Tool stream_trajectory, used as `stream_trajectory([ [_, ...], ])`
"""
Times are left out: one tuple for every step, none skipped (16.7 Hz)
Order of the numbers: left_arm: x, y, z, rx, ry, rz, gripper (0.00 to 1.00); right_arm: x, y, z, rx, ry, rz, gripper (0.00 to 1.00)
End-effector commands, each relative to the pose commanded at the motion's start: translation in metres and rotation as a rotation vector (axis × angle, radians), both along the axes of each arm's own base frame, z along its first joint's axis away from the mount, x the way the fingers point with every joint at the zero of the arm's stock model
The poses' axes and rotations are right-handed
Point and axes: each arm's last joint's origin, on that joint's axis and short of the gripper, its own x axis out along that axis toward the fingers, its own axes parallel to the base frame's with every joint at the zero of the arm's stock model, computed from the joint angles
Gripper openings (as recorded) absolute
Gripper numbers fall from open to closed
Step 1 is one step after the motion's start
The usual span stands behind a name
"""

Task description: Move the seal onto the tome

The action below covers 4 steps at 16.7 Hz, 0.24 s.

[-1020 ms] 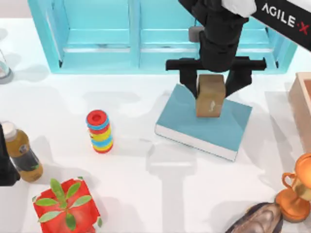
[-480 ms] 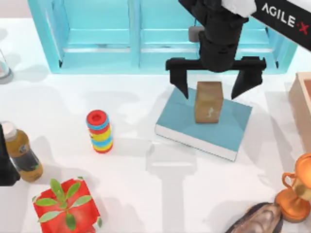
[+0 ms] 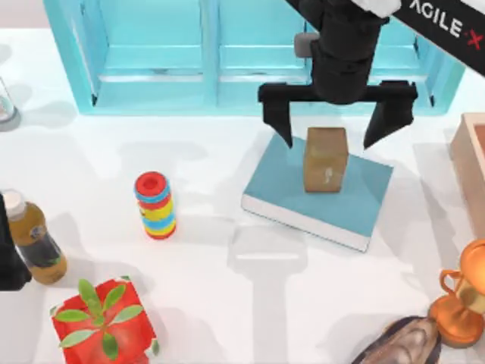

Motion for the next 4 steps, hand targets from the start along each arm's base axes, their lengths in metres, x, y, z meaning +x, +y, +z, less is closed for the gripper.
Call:
stream_trajectory([
  [0.000, 0.000, 0.000, 0.000, 0.000, 0.000, 1.00, 0.000, 0.000, 0.006, 0.002, -0.003, 0.000, 1.00],
  [0.000, 0.000, 0.000, 0.000, 0.000, 0.000, 1.00, 0.000, 0.000, 0.012, 0.003, -0.005, 0.000, 1.00],
  [0.000, 0.000, 0.000, 0.000, 0.000, 0.000, 1.00, 0.000, -0.001, 0.016, 0.002, -0.004, 0.000, 1.00],
  [0.000, 0.000, 0.000, 0.000, 0.000, 0.000, 1.00, -0.001, -0.001, 0.018, 0.001, -0.002, -0.001, 1.00],
])
